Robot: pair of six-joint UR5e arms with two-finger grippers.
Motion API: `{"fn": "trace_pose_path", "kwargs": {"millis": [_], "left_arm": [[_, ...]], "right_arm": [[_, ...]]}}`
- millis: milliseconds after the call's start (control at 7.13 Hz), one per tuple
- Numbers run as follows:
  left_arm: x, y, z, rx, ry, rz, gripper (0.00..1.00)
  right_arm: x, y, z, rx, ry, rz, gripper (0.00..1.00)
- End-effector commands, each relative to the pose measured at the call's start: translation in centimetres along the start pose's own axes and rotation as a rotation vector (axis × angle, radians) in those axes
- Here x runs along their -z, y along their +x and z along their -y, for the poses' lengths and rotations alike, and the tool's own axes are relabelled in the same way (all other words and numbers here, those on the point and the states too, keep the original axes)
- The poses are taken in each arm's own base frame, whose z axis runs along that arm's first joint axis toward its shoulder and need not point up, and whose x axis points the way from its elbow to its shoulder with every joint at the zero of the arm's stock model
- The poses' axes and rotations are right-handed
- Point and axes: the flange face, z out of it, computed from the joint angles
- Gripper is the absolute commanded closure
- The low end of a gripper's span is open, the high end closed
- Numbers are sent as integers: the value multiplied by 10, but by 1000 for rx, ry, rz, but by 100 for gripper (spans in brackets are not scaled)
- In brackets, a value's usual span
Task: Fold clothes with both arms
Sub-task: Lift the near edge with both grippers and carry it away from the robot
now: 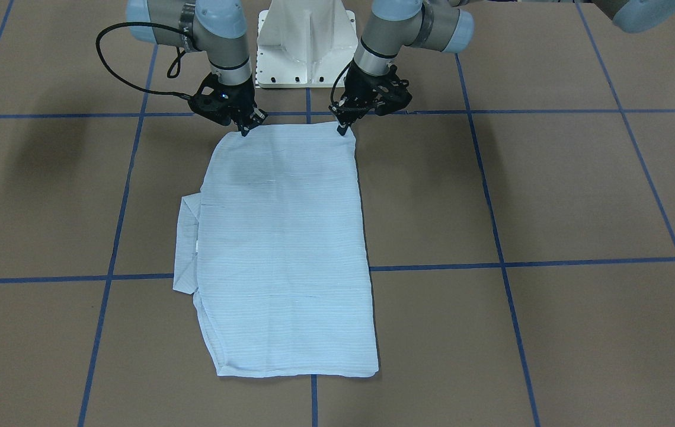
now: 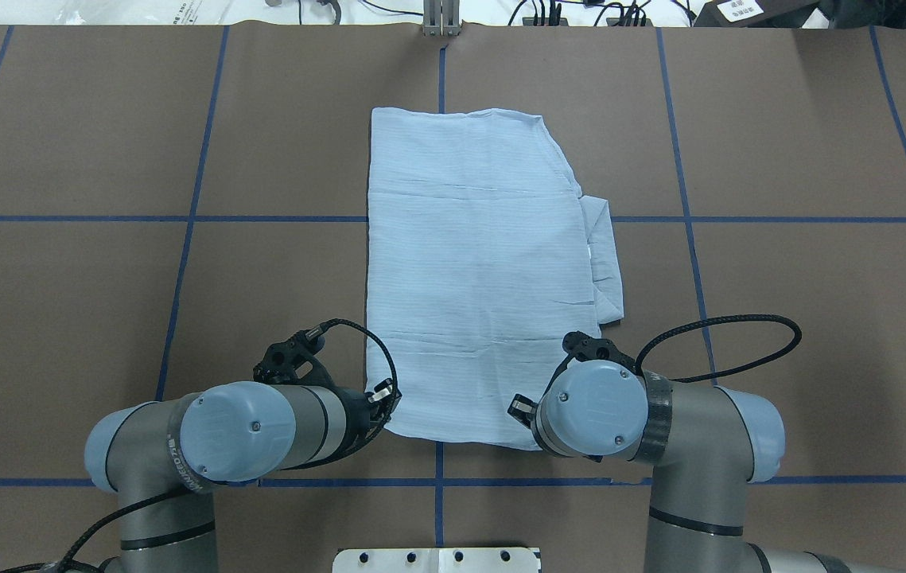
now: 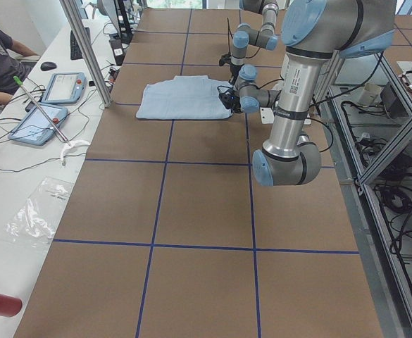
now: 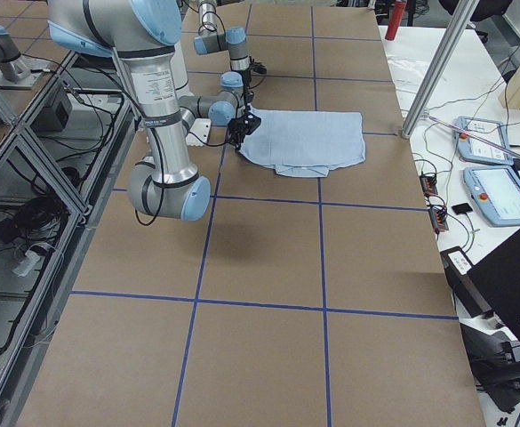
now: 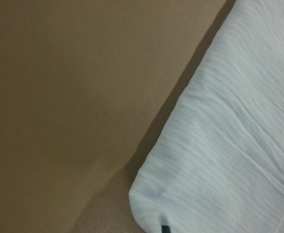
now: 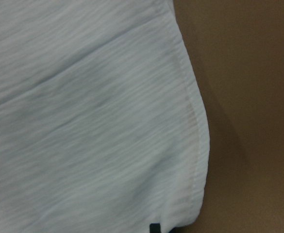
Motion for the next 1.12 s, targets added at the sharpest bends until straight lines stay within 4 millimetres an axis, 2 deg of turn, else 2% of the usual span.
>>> {"fn": "trace_pose_path", "kwargs": {"millis": [0,280,561,701,981], "left_arm": [[8,5,1,0,-4,-15,100],[44,17,0,-5,-24,-69,100],[82,25,-5,-10,-55,-73,100],[94,24,-8,-11,-75,-58,100],[100,23,-11,-12,-77,-48,100]], "right_arm": [[16,-4,4,-15,-10,29,100],[60,-7,12,-64,-23,111,100],[94,-9,23,-75,-38,169,100],[107,-7,22,-70,-63,185,100],[141,1,11,-49,-144,225,100]]}}
